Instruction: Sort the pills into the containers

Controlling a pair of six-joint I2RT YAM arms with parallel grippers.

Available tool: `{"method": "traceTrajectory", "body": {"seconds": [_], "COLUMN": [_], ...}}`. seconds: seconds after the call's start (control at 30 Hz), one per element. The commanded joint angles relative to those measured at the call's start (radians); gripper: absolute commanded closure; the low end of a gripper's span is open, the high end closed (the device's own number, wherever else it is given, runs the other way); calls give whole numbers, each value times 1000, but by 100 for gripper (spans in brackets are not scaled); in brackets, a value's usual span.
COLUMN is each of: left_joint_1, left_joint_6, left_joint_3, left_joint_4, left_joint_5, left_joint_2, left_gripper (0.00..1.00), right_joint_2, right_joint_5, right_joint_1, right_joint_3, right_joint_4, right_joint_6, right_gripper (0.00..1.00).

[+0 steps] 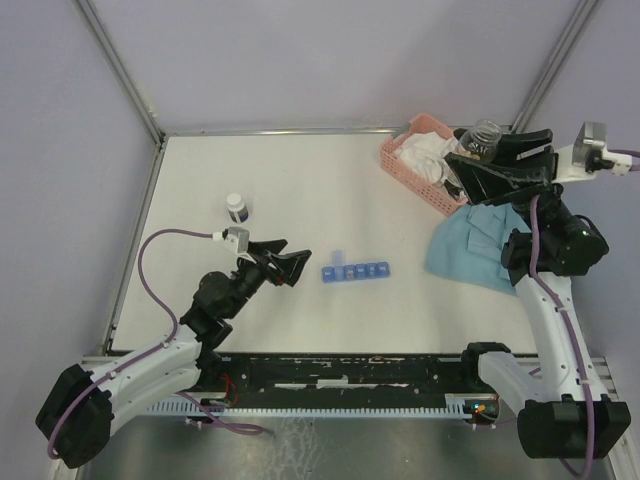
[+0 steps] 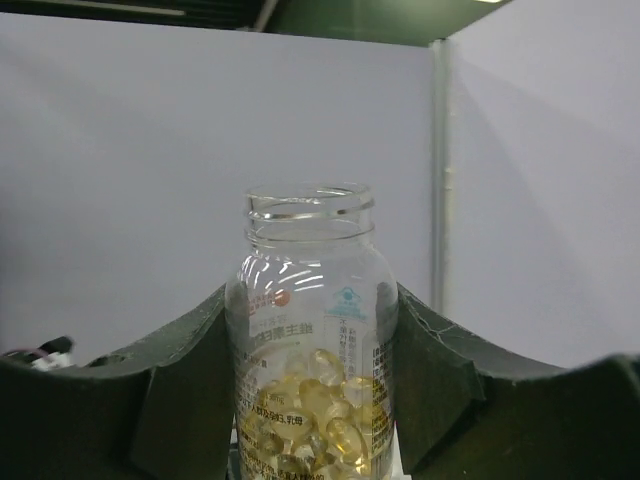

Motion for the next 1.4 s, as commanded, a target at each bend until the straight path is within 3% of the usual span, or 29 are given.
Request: {"method": "traceTrajectory", "body": {"seconds": [0.0, 0.03, 0.07, 0.1, 0.13, 0.17, 0.2, 0.27, 0.3, 0.33, 0.37, 0.4, 0.43, 0.5, 0.53, 0.6, 0.63, 0.67, 0.7, 0.73, 0.77, 0.8, 0.83, 0.87, 0.97, 1.03, 1.17, 1.3, 1.37], "left_joint_1": [-11, -12, -13, -14, -14, -15, -16, -16, -16, -16, -15, -16, -15, -16, -16, -16, -15, -15, -16, -16, -16, -15, -15, -16, -16, -15, -15, -16, -15], "left_joint_6": [37, 41, 44, 47, 49, 50, 55, 63, 70, 76, 90, 103, 119, 152, 170, 206, 219, 231, 239, 246, 249, 249, 248, 248, 243, 233, 222, 220, 218], "left_joint_3": [75, 86, 95, 104, 111, 120, 131, 158, 171, 182, 195, 203, 213, 238, 249, 263, 263, 266, 273, 279, 278, 274, 272, 269, 242, 218, 197, 208, 204], "left_joint_4": [-10, -11, -13, -16, -21, -25, -34, -59, -73, -87, -100, -105, -107, -108, -109, -106, -96, -88, -90, -91, -87, -84, -84, -84, -64, -44, -26, -42, -41], "left_joint_5": [-4, 2, 7, 8, 10, 12, 14, 22, 29, 36, 42, 42, 39, 33, 27, -1, -17, -35, -45, -48, -45, -42, -42, -42, -47, -67, -79, -78, -83], "left_joint_2": [19, 27, 32, 38, 44, 50, 61, 76, 84, 88, 89, 91, 91, 98, 101, 106, 111, 119, 127, 136, 140, 142, 141, 137, 119, 103, 92, 102, 97], "left_gripper": [7, 7, 7, 7, 7, 7, 7, 7, 7, 7, 7, 7, 6, 6, 6, 6, 6, 6, 6, 6, 6, 6, 6, 6, 6, 5, 4, 4, 4], "right_joint_2": [14, -49, -78, -62, -12, 37, 58, 2, -32, -35, -7, 20, 21, -49, -66, -39, -25, -39, -72, -87, -64, -36, -12, 0, 2, 10, 75, 175, 207], "right_joint_5": [-60, 45, 89, 32, -101, -135, -137, -83, -44, -88, -163, -210, -227, -104, -101, -230, -217, -189, -139, -95, -163, -243, -291, -328, -358, -367, -398, -359, -339], "right_joint_1": [14, -23, -32, -34, -27, -6, -8, -83, -95, -88, -51, -19, -24, -78, -81, -54, -43, -53, -65, -60, -46, -35, -14, -4, 45, 93, 152, 218, 250], "right_joint_3": [61, 72, 102, 104, 97, 94, 97, 109, 107, 94, 90, 105, 118, 150, 135, 36, 10, 13, 47, 74, 55, 22, -10, -23, 15, 46, -44, -12, -26], "right_joint_4": [65, -276, -462, -403, -136, 157, 289, -158, -296, -176, 114, 283, 200, -517, -561, 49, 211, 22, -371, -641, -617, -413, -340, -374, -864, -1061, -899, -1183, -1232], "right_joint_6": [59, -133, -243, -190, -7, 181, 293, 68, -31, 9, 149, 239, 195, -223, -287, 35, 119, 23, -209, -411, -441, -343, -314, -372, -860, -1082, -1065, -1358, -1446], "right_gripper": [99, 100, 100, 99, 99, 99, 99, 99, 99, 100, 100, 99, 99, 99, 99, 99, 99, 99, 99, 99, 100, 100, 99, 99, 99, 98, 96, 97, 97]}}
